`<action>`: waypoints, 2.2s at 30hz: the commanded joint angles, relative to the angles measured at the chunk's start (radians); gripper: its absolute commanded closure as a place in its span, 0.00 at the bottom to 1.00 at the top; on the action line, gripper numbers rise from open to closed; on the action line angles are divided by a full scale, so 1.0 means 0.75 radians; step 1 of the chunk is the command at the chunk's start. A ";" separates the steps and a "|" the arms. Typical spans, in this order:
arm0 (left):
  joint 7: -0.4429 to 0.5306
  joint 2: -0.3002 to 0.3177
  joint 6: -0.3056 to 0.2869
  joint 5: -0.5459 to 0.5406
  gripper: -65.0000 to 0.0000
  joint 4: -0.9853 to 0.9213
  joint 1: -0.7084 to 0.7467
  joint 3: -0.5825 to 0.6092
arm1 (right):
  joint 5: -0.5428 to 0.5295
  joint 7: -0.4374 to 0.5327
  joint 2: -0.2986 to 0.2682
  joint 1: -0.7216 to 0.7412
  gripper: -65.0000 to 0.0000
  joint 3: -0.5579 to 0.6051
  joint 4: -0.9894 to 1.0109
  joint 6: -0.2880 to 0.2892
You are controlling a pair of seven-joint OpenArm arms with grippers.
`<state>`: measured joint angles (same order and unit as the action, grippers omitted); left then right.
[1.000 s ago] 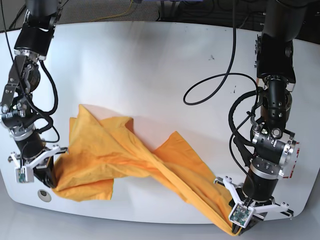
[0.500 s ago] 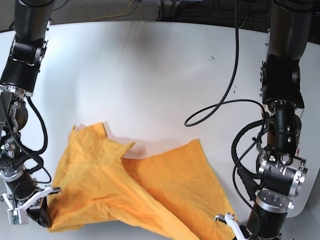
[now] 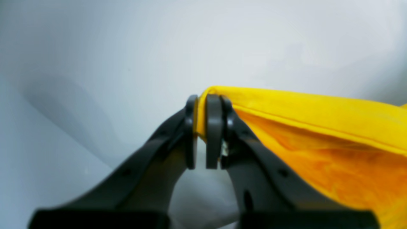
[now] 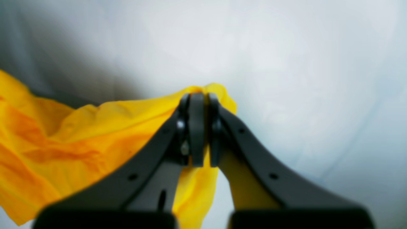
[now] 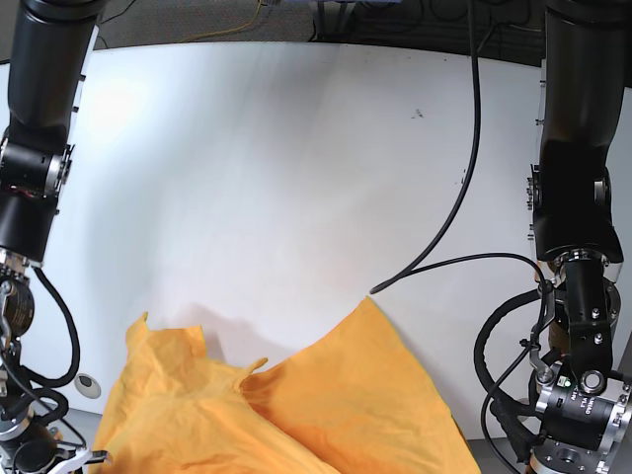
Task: Layout the t-shirt on the table in an organized manner, then fold the t-shirt properly
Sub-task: 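Lift and stretch the t-shirt between both grippers, shaking it out, then lay the stretched t-shirt flat on the table with both grippers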
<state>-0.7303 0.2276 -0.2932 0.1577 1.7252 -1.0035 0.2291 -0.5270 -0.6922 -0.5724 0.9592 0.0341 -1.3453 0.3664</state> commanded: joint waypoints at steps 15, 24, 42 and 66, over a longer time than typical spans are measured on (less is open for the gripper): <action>0.019 0.035 0.003 0.010 0.94 0.057 0.101 -0.073 | -0.012 -0.017 -0.019 -0.202 1.00 -0.057 -0.114 -0.011; -0.130 0.078 -0.068 0.006 0.94 0.193 0.406 -0.075 | -0.023 -0.087 0.001 -0.611 1.00 -0.237 -0.343 -0.013; -0.216 0.076 -0.246 0.010 0.95 0.297 0.985 -0.196 | -0.010 -0.087 0.241 -1.288 1.00 -0.392 -0.673 -0.013; -0.218 0.078 -0.375 0.012 0.94 0.299 1.503 -0.384 | -0.010 -0.242 0.347 -1.552 1.00 -0.394 -0.718 -0.015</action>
<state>-0.9131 0.2775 -0.5774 0.1673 1.9308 0.1265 -0.0559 -0.5224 -0.8948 -0.3042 -0.2085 -0.2562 -1.8664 0.3523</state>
